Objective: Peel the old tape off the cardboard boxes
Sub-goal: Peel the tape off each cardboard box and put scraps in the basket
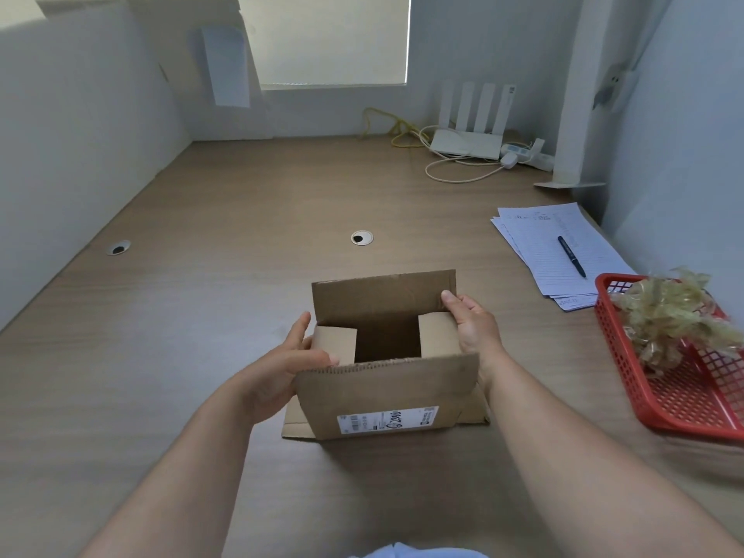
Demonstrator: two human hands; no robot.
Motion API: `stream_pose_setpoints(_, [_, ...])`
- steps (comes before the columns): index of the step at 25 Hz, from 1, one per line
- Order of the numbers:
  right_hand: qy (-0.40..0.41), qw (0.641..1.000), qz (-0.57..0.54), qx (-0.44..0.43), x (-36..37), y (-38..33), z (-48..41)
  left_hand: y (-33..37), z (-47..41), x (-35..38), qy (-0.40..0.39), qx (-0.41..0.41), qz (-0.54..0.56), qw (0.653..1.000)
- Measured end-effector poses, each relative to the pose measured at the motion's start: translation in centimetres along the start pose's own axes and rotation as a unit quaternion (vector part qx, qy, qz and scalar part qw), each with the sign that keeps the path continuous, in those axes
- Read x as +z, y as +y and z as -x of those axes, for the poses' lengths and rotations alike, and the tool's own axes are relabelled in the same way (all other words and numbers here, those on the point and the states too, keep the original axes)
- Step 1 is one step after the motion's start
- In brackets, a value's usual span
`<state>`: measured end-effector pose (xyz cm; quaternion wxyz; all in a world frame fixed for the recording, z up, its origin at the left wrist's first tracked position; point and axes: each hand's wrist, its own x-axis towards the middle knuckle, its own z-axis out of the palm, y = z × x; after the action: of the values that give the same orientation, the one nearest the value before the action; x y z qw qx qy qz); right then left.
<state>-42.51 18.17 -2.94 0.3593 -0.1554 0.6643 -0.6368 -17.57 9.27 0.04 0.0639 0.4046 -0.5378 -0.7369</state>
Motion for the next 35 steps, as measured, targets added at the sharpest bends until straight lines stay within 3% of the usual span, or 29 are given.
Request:
stream_pose_setpoints(3, [0.020, 1.000, 0.006, -0.010, 0.2, 0.4, -0.1, -0.1, 1.0, 0.0, -0.035, -0.034, -0.151, 0.987])
stream_pose_setpoints(6, [0.022, 0.999, 0.038, -0.031, 0.4, 0.7, -0.1, -1.8, 0.7, 1.3, 0.063, 0.000, -0.299, 0.952])
stream_pose_setpoints(9, [0.024, 0.992, 0.097, -0.070, 0.5, 0.6, 0.0, -3.5, 0.5, 2.4, 0.182, 0.050, -0.380, 0.906])
stream_pose_setpoints(11, [0.025, 0.980, 0.181, -0.074, 0.5, 0.3, 0.2, -3.9, 0.4, 2.6, 0.218, 0.054, -0.421, 0.879])
stream_pose_setpoints(13, [0.012, 0.937, 0.347, -0.032, 0.6, 0.1, 0.9, -3.9, 0.2, 2.6, 0.227, 0.055, -0.426, 0.874])
stream_pose_setpoints(16, [0.006, 0.811, 0.585, -0.009, 1.4, 0.2, 3.5, -3.2, -0.1, 3.0, 0.236, 0.054, -0.423, 0.873])
stream_pose_setpoints(18, [0.010, 0.750, 0.660, -0.044, 1.9, 0.1, 4.8, -2.5, -0.6, 3.4, 0.257, 0.039, -0.450, 0.854])
stream_pose_setpoints(20, [0.019, 0.722, 0.687, -0.080, 1.8, -0.2, 5.3, -1.5, -1.2, 4.0, 0.284, 0.021, -0.495, 0.821])
stream_pose_setpoints(23, [0.034, 0.747, 0.654, -0.111, 0.9, -1.1, 5.4, -0.4, -2.2, 5.0, 0.300, -0.003, -0.545, 0.783])
stream_pose_setpoints(29, [0.038, 0.917, 0.384, -0.097, -2.2, -2.8, 4.7, -0.2, -2.8, 5.2, 0.323, -0.042, -0.567, 0.757])
stream_pose_setpoints(31, [0.047, 0.934, 0.339, -0.099, -3.2, -3.2, 4.3, 0.0, -2.5, 5.0, 0.341, -0.004, -0.520, 0.783])
stream_pose_setpoints(35, [0.027, 0.948, 0.302, -0.096, -4.3, -3.1, 3.3, 0.7, -2.0, 3.0, 0.335, 0.070, -0.200, 0.918])
